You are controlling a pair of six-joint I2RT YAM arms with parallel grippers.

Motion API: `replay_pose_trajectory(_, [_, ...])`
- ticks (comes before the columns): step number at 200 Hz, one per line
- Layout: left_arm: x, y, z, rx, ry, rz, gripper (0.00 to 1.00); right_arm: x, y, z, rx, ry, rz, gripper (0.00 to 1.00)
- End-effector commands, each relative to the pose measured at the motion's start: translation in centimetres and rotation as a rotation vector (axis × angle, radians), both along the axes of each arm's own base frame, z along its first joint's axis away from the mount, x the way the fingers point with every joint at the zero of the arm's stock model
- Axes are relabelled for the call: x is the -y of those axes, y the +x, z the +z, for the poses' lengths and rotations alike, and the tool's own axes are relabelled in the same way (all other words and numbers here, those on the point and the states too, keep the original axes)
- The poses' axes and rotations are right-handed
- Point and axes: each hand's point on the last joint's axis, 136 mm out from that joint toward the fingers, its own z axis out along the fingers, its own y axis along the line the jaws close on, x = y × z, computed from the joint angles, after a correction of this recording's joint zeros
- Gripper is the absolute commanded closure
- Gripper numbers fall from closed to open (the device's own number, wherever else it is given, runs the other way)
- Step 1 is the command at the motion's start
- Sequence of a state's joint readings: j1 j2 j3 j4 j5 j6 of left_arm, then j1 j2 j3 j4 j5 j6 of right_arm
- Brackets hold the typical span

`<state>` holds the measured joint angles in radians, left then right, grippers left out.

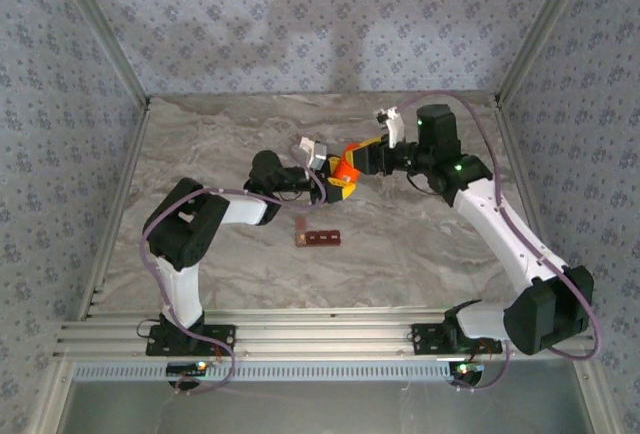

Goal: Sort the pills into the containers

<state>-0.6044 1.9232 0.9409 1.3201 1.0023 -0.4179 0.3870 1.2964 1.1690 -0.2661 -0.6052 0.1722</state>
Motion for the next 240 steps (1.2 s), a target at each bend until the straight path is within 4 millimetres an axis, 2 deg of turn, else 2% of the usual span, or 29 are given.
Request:
replay_pose_trajectory(1, [0.4,-0.8,3.0,0.114,-0.081,0.008,1.00,-1.0,-0.4,-4.8,-0.172,-0.039,-0.148,0.62])
replay_pose_trajectory(32, [0.4,-0.6,2.9,0.112,-0.074,0.020,1.00,-2.4,-0.8,-6.2,-0.195,-0.053,-0.245,0.62])
replay_pose_trajectory(79, [0.3,-0.7,2.9,0.116,-0.072,0.023,1.00,-1.8,-0.3,-5.9,-0.201,-0.049,-0.290,0.60])
replay_pose_trajectory(108, [0.4,-0.5,2.5,0.115,-0.061,0.029,1.00,-1.1,-0.1,-4.0,-0.173,-0.022,-0.282,0.51])
replay_pose_trajectory(138, [0.3,-0.3,2.0,0.109,-0.049,0.033,1.00,0.3,-0.6,0.3,-0.084,0.028,-0.258,0.30])
replay_pose_trajectory(154, [0.3,-0.2,1.8,0.104,-0.041,0.031,1.00,1.1,-1.3,2.1,-0.041,0.048,-0.233,0.23])
replay_pose_trajectory(189, [0.3,-0.2,1.4,0.101,-0.019,0.019,1.00,2.2,-1.9,4.0,0.035,0.060,-0.144,0.21])
replay_pose_trajectory(219, [0.3,-0.3,1.3,0.104,-0.007,0.017,1.00,2.8,-1.6,3.8,0.097,0.011,-0.096,0.21])
replay_pose_trajectory(240, [0.3,-0.4,1.3,0.105,-0.004,0.009,1.00,2.1,-1.7,3.8,0.132,-0.009,-0.026,0.21])
